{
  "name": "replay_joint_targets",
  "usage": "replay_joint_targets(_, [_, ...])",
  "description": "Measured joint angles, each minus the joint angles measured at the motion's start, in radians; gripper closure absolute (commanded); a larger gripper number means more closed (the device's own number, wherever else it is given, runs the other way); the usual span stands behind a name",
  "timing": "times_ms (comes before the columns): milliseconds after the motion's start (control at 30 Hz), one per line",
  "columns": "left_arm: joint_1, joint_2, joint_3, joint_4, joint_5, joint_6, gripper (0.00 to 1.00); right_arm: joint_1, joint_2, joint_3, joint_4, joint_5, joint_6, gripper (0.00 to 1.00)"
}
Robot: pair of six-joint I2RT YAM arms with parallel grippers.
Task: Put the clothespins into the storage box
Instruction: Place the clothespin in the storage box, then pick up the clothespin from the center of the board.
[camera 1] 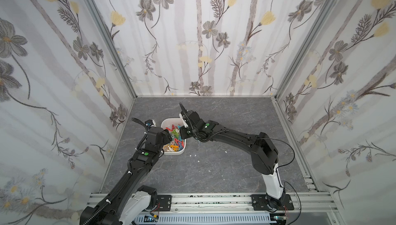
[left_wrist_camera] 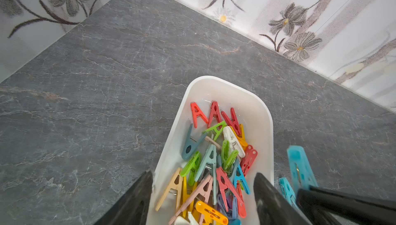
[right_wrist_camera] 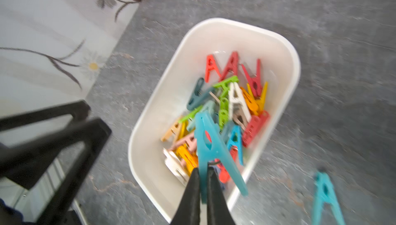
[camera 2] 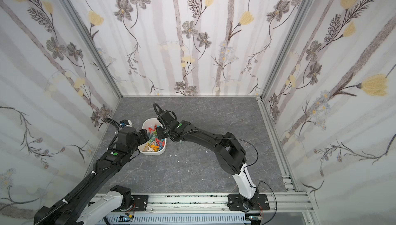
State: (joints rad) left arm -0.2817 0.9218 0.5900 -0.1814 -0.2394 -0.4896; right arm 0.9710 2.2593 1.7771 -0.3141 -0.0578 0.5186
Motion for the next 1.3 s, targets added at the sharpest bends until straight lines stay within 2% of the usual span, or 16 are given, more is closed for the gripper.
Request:
replay_joint_targets(100, [0.002,-0.035,-0.014,-0.008,0.012,0.002,0.26,0.0,0.052,0.082,-0.007,-0.04,0.005,0.7])
replay_joint_targets(233, [-0.02,-0.076,-0.048,-0.002,0.037,0.012,0.28,-0.029,0.022,0.062,-0.012,-0.04,0.004,0.69])
replay_joint_targets(367, [-0.107,-0.087,-0.062,0.026,0.056,0.02,0.27,-0.081,-0.093,-0.108,0.0,-0.015,0.003,0.69])
replay_joint_targets(533, [-0.274,-0.026,-0.06,0.096,0.057,0.042,0.27,-0.145,-0.208,-0.377,-0.005,0.056,-0.008,0.69])
replay_joint_targets(633, [-0.363,0.037,-0.056,0.134,0.06,0.042,0.27,-0.142,-0.237,-0.475,-0.012,0.068,-0.019,0.68])
replay_joint_targets(733, [-0.421,0.097,-0.055,0.168,0.068,0.034,0.27,-0.142,-0.233,-0.506,-0.005,0.084,-0.031,0.68])
replay_joint_targets(933, [-0.456,0.161,-0.034,0.191,0.079,0.005,0.27,-0.143,-0.192,-0.511,0.008,0.094,-0.042,0.68])
replay_joint_targets(1300, [-0.458,0.166,-0.021,0.185,0.057,-0.015,0.27,-0.143,-0.121,-0.463,0.013,0.113,-0.095,0.69])
